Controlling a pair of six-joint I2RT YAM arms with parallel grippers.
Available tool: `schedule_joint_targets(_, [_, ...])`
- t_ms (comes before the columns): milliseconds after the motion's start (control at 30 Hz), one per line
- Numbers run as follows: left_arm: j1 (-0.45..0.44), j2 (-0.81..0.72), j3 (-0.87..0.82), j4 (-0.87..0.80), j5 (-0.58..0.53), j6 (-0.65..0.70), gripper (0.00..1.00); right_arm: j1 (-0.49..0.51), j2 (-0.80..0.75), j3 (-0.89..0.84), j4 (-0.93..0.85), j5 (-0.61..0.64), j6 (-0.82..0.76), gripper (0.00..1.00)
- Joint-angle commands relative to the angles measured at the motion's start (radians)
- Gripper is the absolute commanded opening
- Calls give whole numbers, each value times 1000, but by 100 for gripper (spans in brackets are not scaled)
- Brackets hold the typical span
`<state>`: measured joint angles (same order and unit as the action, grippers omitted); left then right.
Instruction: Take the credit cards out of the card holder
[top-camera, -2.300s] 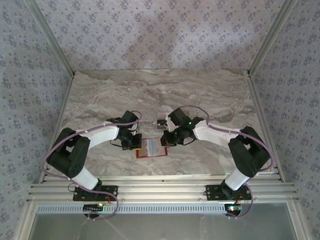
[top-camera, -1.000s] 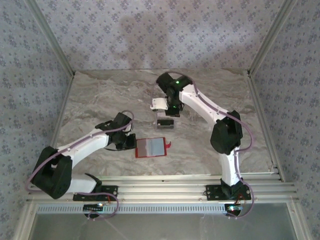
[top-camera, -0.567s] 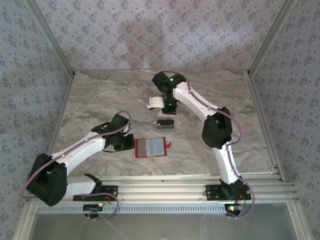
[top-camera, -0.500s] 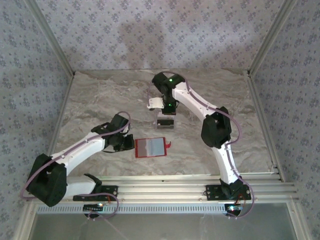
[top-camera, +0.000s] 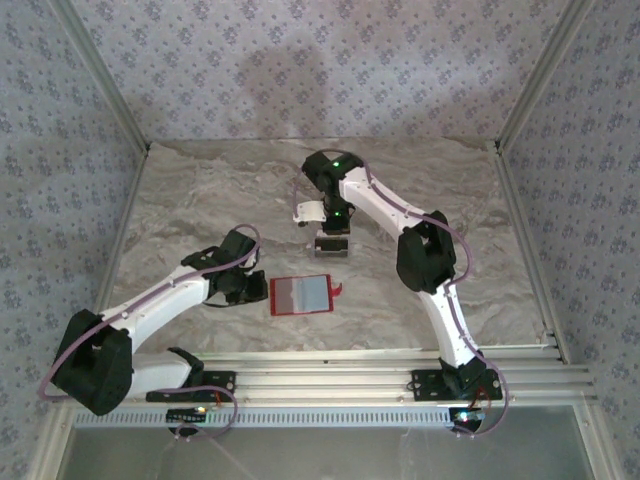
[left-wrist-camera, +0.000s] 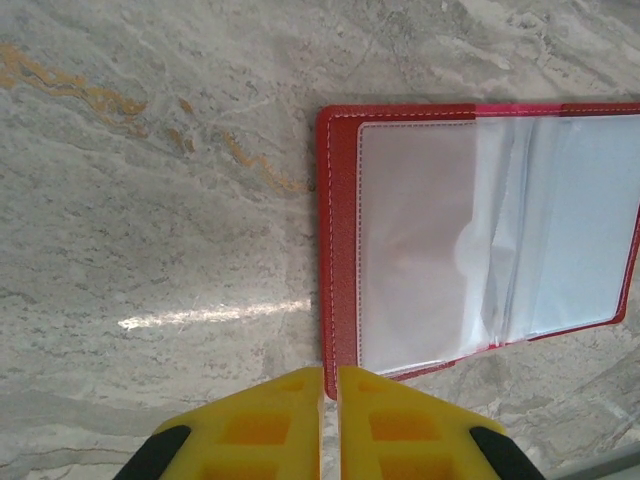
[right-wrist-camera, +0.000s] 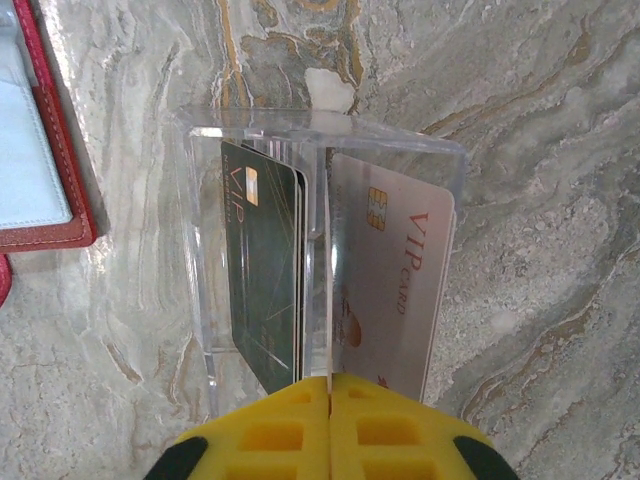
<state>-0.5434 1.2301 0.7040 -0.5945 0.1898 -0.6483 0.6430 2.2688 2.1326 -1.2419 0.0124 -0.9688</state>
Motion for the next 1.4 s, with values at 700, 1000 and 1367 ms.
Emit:
schedule_joint_targets(700, [53,4,37,12,-64,63,49,-43,-309,-269,371,111,103,43])
schedule_joint_targets(1000, [156,51,110,65,-233,155,99,-151,-640,-775,816,102,401,100])
schedule_joint_targets(1367, [238,88,66,370,-762,347,100,-566,-851,-1376,1413,29,814,100])
